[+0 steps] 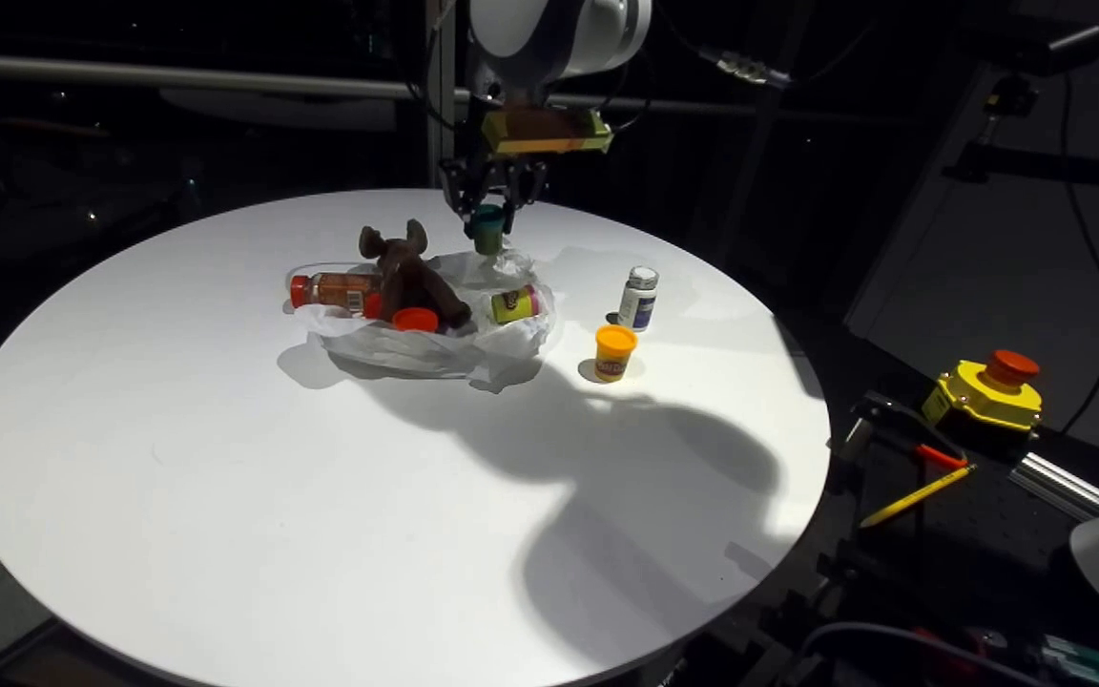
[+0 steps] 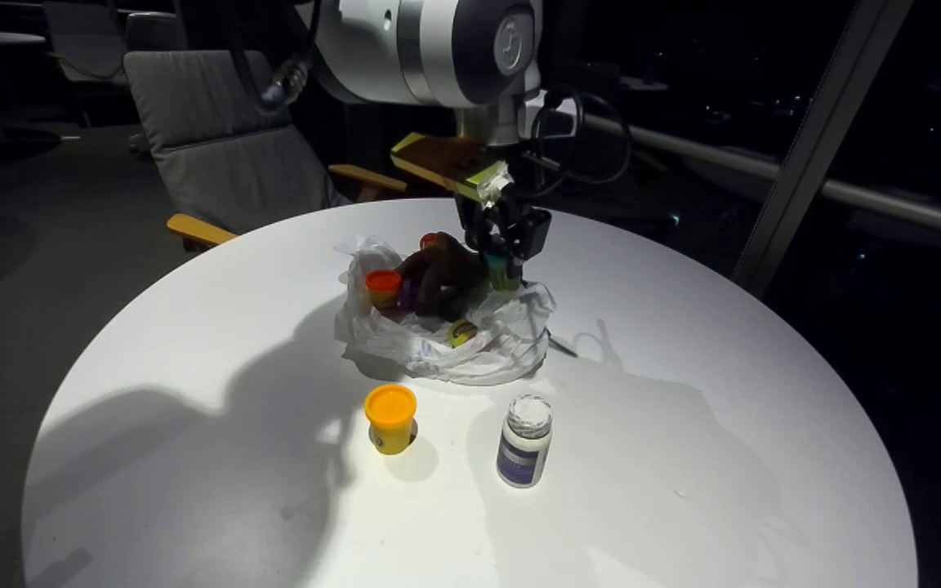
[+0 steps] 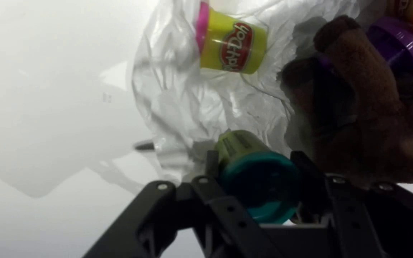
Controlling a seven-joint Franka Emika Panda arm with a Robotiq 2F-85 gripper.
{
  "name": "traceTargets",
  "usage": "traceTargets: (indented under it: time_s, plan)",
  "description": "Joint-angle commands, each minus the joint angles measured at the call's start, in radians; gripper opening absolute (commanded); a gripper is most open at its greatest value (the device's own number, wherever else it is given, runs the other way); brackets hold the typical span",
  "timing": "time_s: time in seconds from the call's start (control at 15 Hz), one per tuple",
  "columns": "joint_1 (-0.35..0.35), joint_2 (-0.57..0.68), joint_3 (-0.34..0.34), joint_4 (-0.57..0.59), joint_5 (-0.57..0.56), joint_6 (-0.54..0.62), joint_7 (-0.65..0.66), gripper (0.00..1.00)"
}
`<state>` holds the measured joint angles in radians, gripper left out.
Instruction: Remove the things from the plastic bag and put them on the table
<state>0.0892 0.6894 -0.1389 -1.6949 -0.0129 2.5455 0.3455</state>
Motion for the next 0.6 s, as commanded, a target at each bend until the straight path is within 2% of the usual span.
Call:
traceTargets:
  time_s: [0.0, 0.2, 0.53]
  plan:
    - [-0.047, -0.162, 0.006, -0.175, 0.006, 0.002, -0.063, 0.28]
    - [-0.088, -0.157, 0.008, -0.225, 0.015, 0.041, -0.083, 0.28]
    - [-0.109, -0.056, -0.011, -0.244, 0.013, 0.098, -0.05, 0.28]
